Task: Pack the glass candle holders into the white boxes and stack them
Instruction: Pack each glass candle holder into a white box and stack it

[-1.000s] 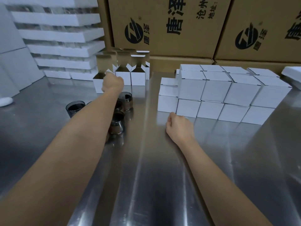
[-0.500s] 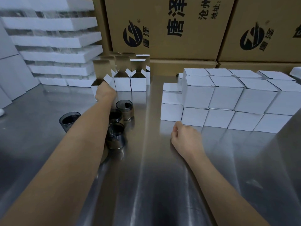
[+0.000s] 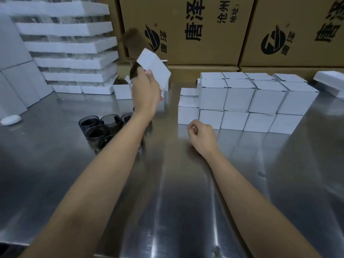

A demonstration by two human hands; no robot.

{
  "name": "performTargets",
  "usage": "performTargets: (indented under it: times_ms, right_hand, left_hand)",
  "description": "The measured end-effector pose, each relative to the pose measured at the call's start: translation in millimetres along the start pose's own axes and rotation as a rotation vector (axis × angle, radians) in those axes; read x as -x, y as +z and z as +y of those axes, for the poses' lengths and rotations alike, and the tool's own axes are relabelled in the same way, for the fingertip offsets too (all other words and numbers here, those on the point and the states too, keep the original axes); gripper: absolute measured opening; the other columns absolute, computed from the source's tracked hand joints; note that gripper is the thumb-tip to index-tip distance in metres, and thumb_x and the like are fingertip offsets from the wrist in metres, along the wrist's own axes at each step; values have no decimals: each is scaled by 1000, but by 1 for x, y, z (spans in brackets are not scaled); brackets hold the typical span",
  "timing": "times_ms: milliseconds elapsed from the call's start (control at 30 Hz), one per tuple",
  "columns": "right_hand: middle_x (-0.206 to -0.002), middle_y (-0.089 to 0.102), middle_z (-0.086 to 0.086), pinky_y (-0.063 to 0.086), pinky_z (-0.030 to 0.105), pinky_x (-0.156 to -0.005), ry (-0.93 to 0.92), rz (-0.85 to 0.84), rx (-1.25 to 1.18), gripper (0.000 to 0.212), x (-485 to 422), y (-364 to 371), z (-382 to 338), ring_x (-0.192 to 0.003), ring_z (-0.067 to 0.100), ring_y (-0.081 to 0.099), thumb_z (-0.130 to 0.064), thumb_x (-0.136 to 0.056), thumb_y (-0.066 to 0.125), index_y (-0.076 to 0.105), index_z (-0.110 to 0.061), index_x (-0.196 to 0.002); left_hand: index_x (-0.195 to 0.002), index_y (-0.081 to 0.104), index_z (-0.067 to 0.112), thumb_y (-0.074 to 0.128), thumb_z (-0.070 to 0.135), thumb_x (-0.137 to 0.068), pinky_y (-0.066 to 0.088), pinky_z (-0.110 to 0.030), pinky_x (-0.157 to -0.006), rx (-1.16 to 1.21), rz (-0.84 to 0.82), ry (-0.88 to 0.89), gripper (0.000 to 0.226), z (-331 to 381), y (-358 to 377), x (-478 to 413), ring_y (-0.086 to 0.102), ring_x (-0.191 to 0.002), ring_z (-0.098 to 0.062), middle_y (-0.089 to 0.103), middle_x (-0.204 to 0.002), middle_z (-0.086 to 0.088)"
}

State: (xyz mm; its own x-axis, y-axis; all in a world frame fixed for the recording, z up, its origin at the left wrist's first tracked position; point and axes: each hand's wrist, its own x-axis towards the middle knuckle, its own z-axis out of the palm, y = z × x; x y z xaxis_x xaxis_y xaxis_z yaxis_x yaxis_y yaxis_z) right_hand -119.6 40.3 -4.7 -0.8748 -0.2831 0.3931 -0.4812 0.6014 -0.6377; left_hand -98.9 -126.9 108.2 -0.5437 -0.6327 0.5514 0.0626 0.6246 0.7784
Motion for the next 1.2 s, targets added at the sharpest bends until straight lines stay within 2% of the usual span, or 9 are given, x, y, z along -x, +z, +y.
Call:
performTargets:
  times_ms: [167, 267, 433, 600, 667, 767, 833, 1067, 1200]
  right_hand:
    - [-59, 50, 1, 35, 17, -55, 76, 283, -506, 20, 25, -23, -3, -53, 4, 42, 3, -87, 51, 64, -13, -83]
    - [-59, 50, 1, 35, 26, -55, 141, 297, -558, 19, 34, -35, 5, -57, 15, 43, 0, -89, 50, 63, -13, -85]
    - [-61, 48, 8, 32, 24, -49, 231, 360, -659, 30, 35, -40, 9, -53, 14, 39, 0, -89, 45, 59, -24, -78]
    - [-66, 48, 9, 32, 25, -48, 247, 413, -677, 31, 33, -37, 9, -53, 15, 38, -4, -91, 42, 58, -31, -85]
    - [-70, 50, 3, 36, 27, -52, 231, 408, -658, 31, 32, -36, 8, -59, 17, 41, -8, -93, 41, 56, -35, -89]
    - [-87, 55, -9, 44, 18, -65, 181, 348, -594, 22, 33, -33, 8, -75, 15, 52, -14, -96, 44, 55, -32, -102]
    - [-103, 55, -12, 51, 28, -80, 152, 276, -559, 19, 34, -32, 9, -91, 6, 55, -24, -96, 46, 54, -27, -114]
    - [-126, 53, -14, 42, 14, -81, 95, 162, -499, 40, 36, -32, 6, -110, 1, 54, -43, -93, 58, 50, -24, -127]
    - [-120, 58, -14, 48, 26, -87, 110, 253, -460, 40, 38, -34, 6, -106, 5, 58, -44, -87, 66, 55, -25, -120]
  left_hand:
    - [-104, 45, 9, 30, 28, -104, 45, -39, -53, -261, -120, 305, 24, 11, 2, 103, 61, -67, -40, 63, -76, -15]
    - [-111, 49, 9, 31, 29, -104, 29, -33, -54, -520, -242, 438, 28, 5, 12, 144, 63, -69, -41, 65, -75, -18]
    - [-127, 45, 13, 25, 39, -105, 33, -33, -60, -716, -361, 459, 39, -5, 24, 156, 65, -80, -36, 68, -85, -13]
    - [-122, 59, 15, 46, 29, -97, 46, -34, -53, -253, -121, 505, 31, -11, 10, 137, 63, -59, -31, 67, -68, -5]
    - [-116, 62, 13, 51, 22, -94, 52, -36, -61, -110, -48, 454, 25, -24, 7, 127, 61, -71, -19, 64, -83, 0]
    - [-129, 50, 15, 55, 31, -96, 48, -28, -87, 1, -184, 225, 37, -46, 13, 119, 53, -107, -13, 49, -123, -2]
    - [-135, 45, 20, 57, 40, -94, 44, -21, -89, 146, -319, 14, 47, -50, 17, 116, 53, -111, -7, 49, -130, 4]
    - [-118, 59, 18, 61, 40, -92, 42, -4, -70, 220, -294, 6, 34, -48, 20, 120, 60, -83, 8, 64, -92, 11]
    - [-126, 52, 20, 52, 30, -99, 53, -22, -71, 263, -243, -6, 29, -46, 16, 123, 65, -77, -5, 68, -86, 3]
